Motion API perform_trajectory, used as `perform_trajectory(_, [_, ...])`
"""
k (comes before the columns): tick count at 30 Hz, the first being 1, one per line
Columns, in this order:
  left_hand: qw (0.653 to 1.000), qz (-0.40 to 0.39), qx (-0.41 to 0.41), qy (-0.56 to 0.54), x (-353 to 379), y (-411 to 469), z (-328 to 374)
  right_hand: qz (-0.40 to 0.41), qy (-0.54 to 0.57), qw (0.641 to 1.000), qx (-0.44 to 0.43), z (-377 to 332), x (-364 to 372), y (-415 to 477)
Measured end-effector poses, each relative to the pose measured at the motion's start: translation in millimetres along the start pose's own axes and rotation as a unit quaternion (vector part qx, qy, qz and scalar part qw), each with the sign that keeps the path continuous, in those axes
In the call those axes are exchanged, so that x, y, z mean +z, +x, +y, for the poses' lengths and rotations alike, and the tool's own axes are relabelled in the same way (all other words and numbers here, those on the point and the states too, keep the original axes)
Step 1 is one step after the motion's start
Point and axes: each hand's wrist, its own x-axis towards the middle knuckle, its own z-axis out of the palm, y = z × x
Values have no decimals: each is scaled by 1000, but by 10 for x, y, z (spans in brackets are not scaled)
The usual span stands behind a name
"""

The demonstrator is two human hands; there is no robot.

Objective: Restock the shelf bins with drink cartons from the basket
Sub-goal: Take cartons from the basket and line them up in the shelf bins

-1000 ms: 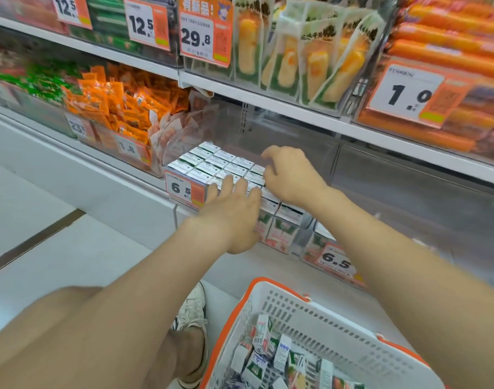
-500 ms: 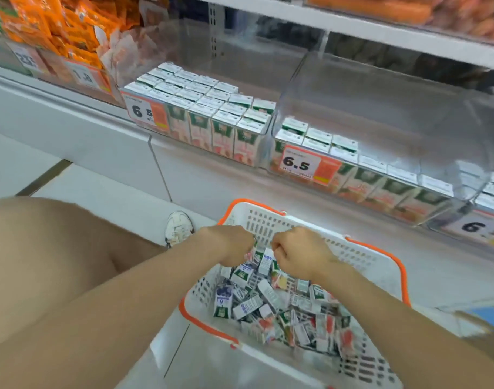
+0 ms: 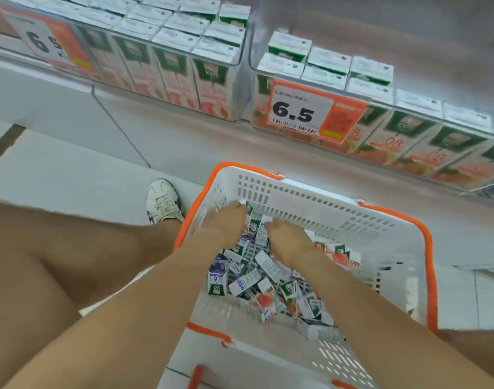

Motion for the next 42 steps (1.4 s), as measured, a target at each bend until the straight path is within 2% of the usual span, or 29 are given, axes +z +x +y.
perform_trajectory(2, [999,30,-6,-19,88,142,24,-10,8,1000,-15,20,127,140])
perform_trajectory(4, [999,28,-13,-39,218,285,24,-21,19,1000,-8,-1,257,244])
perform_trajectory(7, [990,45,-49,-123,395,405,34,6,50,998,45,-93,427,323])
perform_trajectory(9, [966,88,-92,-224,409,402,60,23,84,993,79,-141,484,368])
perform_trajectory(12, [958,105,-100,-246,386,367,104,70,134,983,106,-99,488,412])
perform_trajectory(16, [971,83,-61,-214,297,223,111,80,313,936,137,-52,373,348])
perform_trajectory(18, [964,57,-53,-255,251,173,75,66,376,910,160,-48,326,283])
perform_trajectory(21, [933,-4,-87,-349,122,73,41,39,396,902,169,19,197,136])
perform_trajectory(26, [847,-74,-86,-519,-256,-275,125,41,466,872,147,288,-245,-200])
perform_trajectory(30, [805,-77,-45,-587,-621,-572,252,28,453,886,92,361,-816,-558])
perform_trajectory(38, [836,-16,80,-543,-1264,-1213,514,80,347,934,-7,277,-1844,-1393])
perform_trajectory(42, [858,52,119,-497,-1530,-1502,737,132,300,944,-31,310,-2202,-1821])
